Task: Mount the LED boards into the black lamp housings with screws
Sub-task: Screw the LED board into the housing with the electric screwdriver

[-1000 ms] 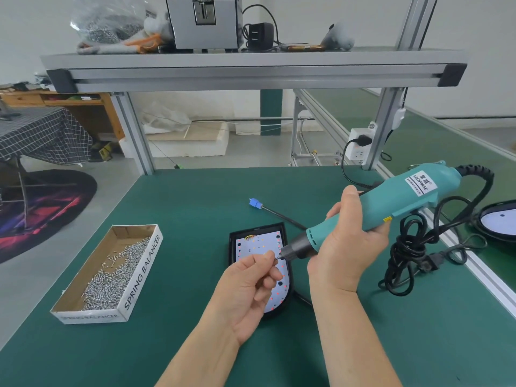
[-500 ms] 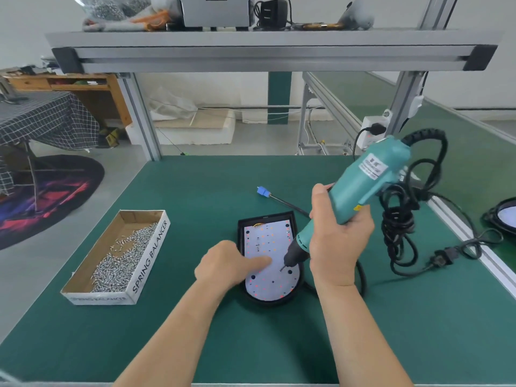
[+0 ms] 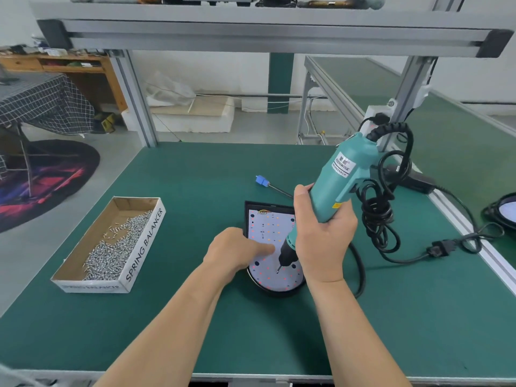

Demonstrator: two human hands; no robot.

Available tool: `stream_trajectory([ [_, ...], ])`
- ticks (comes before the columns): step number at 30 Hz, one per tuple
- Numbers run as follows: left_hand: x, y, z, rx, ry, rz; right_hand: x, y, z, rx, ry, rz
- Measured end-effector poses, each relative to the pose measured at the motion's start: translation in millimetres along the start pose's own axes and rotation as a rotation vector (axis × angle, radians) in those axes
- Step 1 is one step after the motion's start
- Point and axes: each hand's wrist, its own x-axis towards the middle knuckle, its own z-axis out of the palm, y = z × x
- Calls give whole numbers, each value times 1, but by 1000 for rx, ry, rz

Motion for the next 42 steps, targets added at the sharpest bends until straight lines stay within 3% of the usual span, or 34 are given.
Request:
stream_trajectory([
  [12, -2, 0, -1, 3, -13, 10, -3, 3, 4, -18, -62, -65],
  [18, 1, -2, 1, 24, 10, 2, 0, 6, 6, -18, -109, 52],
  [24, 0, -2, 0, 44, 48, -20, -2, 1, 5, -20, -128, 52],
  [28, -4, -1, -3, 33, 33, -8, -1, -18, -3, 95, -55, 48],
  [31, -11, -6, -9, 45, 139, -7, 8, -33, -7, 158, 50, 77],
  [33, -15, -13, -18, -199, 200, -23, 14, -36, -12, 182, 139, 109],
  [34, -17, -17, -24, -469, 179, -51, 16, -35, -15, 191, 178, 126],
  [37, -34, -21, -45, -1196, -37, -100, 16, -33, -22, 231, 259, 187],
  [39, -44, -22, -52, -1308, -79, -50, 16, -33, -24, 262, 287, 216],
  [42, -56, -17, -50, -1199, -87, 30, 15, -37, -19, 286, 281, 229],
])
